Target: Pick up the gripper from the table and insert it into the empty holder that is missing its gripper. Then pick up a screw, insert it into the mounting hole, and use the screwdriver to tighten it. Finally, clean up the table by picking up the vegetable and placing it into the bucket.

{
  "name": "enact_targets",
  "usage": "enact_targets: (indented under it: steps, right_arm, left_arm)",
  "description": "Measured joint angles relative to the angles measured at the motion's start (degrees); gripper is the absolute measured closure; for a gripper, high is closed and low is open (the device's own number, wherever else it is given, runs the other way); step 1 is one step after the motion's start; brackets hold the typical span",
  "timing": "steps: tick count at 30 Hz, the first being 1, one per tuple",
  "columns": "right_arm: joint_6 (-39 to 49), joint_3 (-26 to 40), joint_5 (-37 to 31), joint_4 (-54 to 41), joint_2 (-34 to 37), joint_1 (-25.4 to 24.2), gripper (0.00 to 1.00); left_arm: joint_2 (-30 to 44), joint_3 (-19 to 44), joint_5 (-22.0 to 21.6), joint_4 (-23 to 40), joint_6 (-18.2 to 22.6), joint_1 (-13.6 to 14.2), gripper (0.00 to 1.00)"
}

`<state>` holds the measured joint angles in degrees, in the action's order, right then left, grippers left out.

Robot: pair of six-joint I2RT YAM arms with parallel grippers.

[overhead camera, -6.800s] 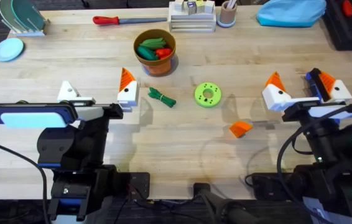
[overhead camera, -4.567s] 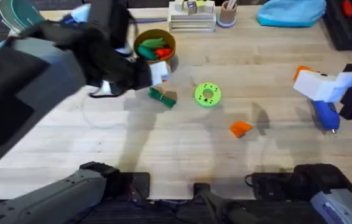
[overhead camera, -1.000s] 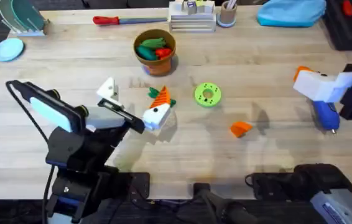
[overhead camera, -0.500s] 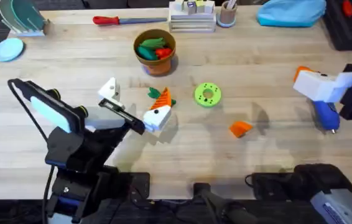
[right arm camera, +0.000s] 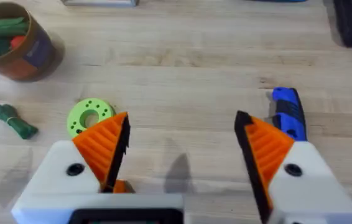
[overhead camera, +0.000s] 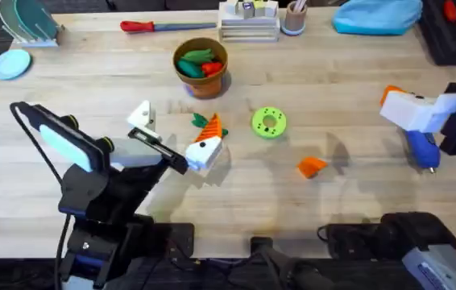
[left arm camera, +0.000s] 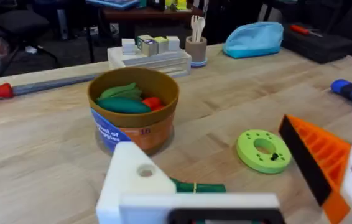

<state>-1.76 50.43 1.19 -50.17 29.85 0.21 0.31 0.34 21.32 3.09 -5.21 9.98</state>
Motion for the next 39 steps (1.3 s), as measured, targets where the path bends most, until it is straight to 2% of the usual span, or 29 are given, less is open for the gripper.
enact_targets:
  steps: [5, 8, 14, 17, 21, 25, 32, 39]
  right_arm:
    - [0.0, 0.0, 0.0, 0.0, 0.0, 0.0, 0.01]
    - [0.0, 0.0, 0.0, 0.0, 0.0, 0.0, 0.007]
    - [-0.3, 0.0, 0.7, -0.1, 0.0, 0.0, 0.007]
    - [-0.2, 0.0, 3.9, -0.4, 0.1, 0.0, 0.007]
    - [2.6, 0.2, 9.5, -4.6, 2.5, 1.7, 0.007]
    - [5.0, 0.2, 12.1, -9.4, 6.8, 7.4, 0.007]
    - [6.8, 0.2, 12.2, -14.0, 11.2, 19.4, 0.007]
    - [7.0, 0.2, 12.1, -13.9, 13.3, 21.5, 0.007]
  left_arm:
    - [0.0, 0.0, 0.6, 0.0, 0.0, 0.0, 0.008]
    - [0.0, 0.0, 3.3, -0.1, 0.0, 0.0, 0.009]
    - [0.0, 0.0, 14.6, -0.1, 0.0, 0.0, 0.008]
    - [0.0, 0.0, 20.3, 0.1, 0.0, 0.0, 0.008]
    - [0.0, 0.0, 25.1, 0.4, 0.0, 0.0, 0.008]
    - [0.0, 0.0, 27.0, 0.6, 0.0, 0.0, 0.007]
    - [0.0, 0.0, 28.0, 0.6, 0.0, 0.0, 0.008]
    - [0.0, 0.0, 28.3, 0.7, 0.0, 0.0, 0.009]
